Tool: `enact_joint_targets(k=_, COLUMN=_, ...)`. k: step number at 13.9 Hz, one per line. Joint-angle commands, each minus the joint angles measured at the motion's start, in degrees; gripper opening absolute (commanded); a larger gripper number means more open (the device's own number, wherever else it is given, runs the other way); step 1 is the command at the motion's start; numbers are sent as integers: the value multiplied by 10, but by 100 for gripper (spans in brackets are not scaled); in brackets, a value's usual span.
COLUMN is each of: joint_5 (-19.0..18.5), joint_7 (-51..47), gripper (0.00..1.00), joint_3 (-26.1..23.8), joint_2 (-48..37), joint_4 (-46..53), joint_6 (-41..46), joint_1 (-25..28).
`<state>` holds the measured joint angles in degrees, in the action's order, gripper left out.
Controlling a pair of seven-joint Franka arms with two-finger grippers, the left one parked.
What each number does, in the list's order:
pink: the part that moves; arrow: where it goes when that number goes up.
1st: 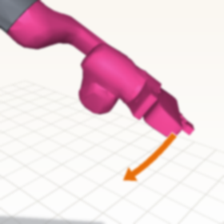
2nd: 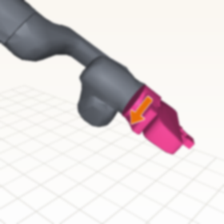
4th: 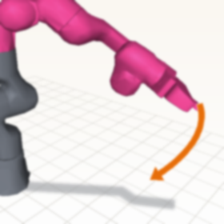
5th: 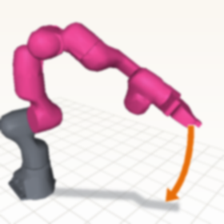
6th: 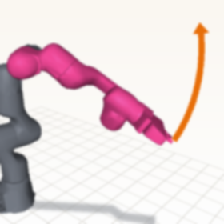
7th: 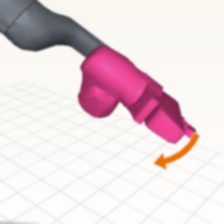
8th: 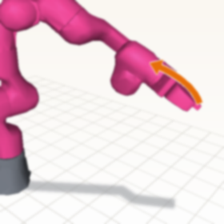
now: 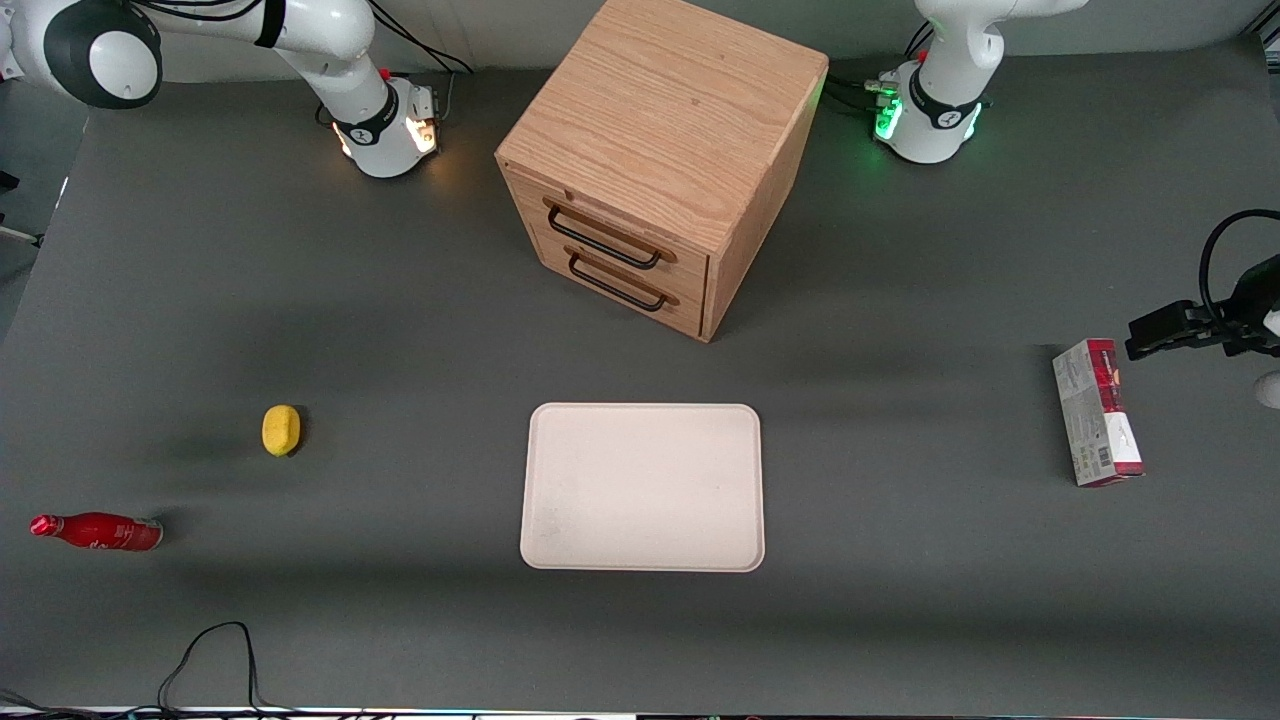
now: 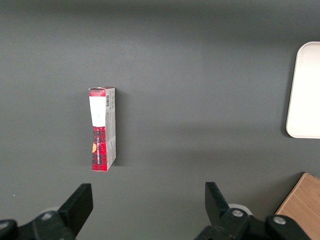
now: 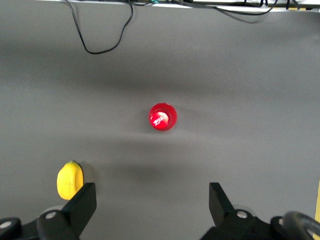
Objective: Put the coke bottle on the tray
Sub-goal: 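Lower the right gripper and close it around the bottle's cap end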
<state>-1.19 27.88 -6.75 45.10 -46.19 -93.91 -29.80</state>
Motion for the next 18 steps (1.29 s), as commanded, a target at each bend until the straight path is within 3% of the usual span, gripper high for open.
enact_joint_targets(k=1, joint_5=-16, joint_7=2, gripper=100, joint_3=-5, joint_2=9, joint_4=3, joint_6=6, joint_1=8)
enact_joint_targets(k=5, joint_5=-15, joint_7=7, gripper=100, joint_3=-5, joint_2=21, joint_4=3, joint_6=-3, joint_1=8)
enact_joint_targets(k=18, joint_5=-16, joint_7=9, gripper=100, joint_3=-9, joint_2=126, joint_4=8, joint_6=-143, joint_1=19)
